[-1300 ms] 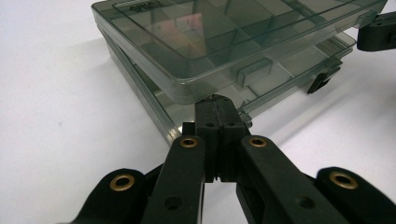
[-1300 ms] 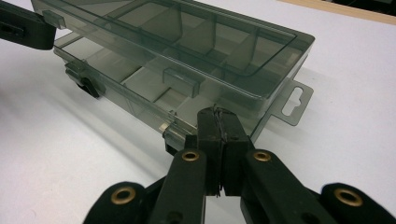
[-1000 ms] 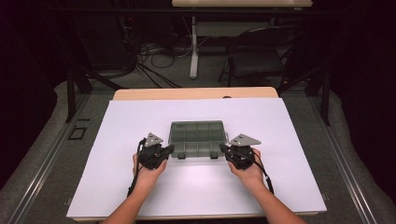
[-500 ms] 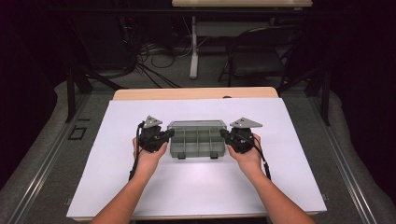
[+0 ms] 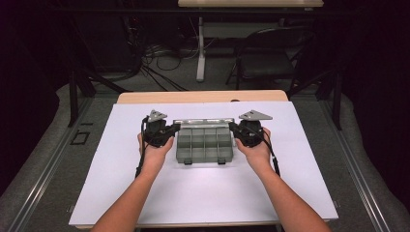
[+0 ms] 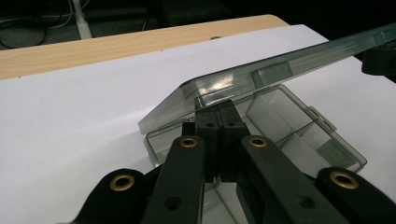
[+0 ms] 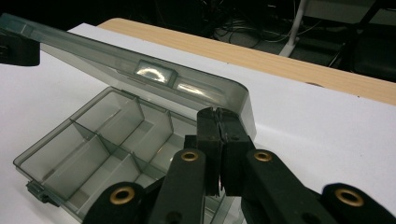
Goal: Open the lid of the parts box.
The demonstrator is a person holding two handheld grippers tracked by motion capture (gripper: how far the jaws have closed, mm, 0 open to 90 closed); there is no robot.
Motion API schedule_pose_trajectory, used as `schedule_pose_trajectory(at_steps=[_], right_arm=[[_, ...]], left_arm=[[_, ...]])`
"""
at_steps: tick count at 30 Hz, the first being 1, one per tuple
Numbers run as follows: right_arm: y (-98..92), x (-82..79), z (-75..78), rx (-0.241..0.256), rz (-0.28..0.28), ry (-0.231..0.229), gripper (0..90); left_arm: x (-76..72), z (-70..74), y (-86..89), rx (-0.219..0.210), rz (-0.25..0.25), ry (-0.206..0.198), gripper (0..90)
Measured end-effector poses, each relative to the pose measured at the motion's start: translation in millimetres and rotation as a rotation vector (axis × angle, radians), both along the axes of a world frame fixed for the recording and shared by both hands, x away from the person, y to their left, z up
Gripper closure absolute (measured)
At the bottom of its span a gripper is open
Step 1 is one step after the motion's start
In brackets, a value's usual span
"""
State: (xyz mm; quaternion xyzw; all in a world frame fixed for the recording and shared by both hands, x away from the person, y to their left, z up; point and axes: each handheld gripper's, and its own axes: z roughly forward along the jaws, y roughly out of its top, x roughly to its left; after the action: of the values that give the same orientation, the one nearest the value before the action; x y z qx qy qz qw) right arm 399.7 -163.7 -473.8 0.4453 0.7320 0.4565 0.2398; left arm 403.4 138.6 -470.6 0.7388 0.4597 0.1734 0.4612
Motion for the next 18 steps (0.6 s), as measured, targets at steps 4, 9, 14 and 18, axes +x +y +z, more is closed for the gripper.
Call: schedule_pose_trajectory(at_steps=[4, 9, 14, 18], right_arm=[[0.8, 1.8, 1.5, -0.007, -0.002, -0.01, 89.0], [2.7, 6.1, 4.8, -0.003, -0.01, -0.018, 89.0], [5.9, 7.3, 9.7, -0.014, -0.008, -0.036, 88.6], [7.0, 8.4, 10.9, -0.011, -0.006, -0.036, 87.9]], left_arm=[[2.0, 2.0, 0.9, -0.004, -0.003, -0.011, 90.0], [5.4, 3.9, 0.7, -0.007, 0.003, -0.012, 90.0], [7.8, 5.2, 0.4, -0.007, 0.008, -0.009, 90.0], [9.4, 6.0, 1.1, -0.015, 0.016, -0.006, 90.0]])
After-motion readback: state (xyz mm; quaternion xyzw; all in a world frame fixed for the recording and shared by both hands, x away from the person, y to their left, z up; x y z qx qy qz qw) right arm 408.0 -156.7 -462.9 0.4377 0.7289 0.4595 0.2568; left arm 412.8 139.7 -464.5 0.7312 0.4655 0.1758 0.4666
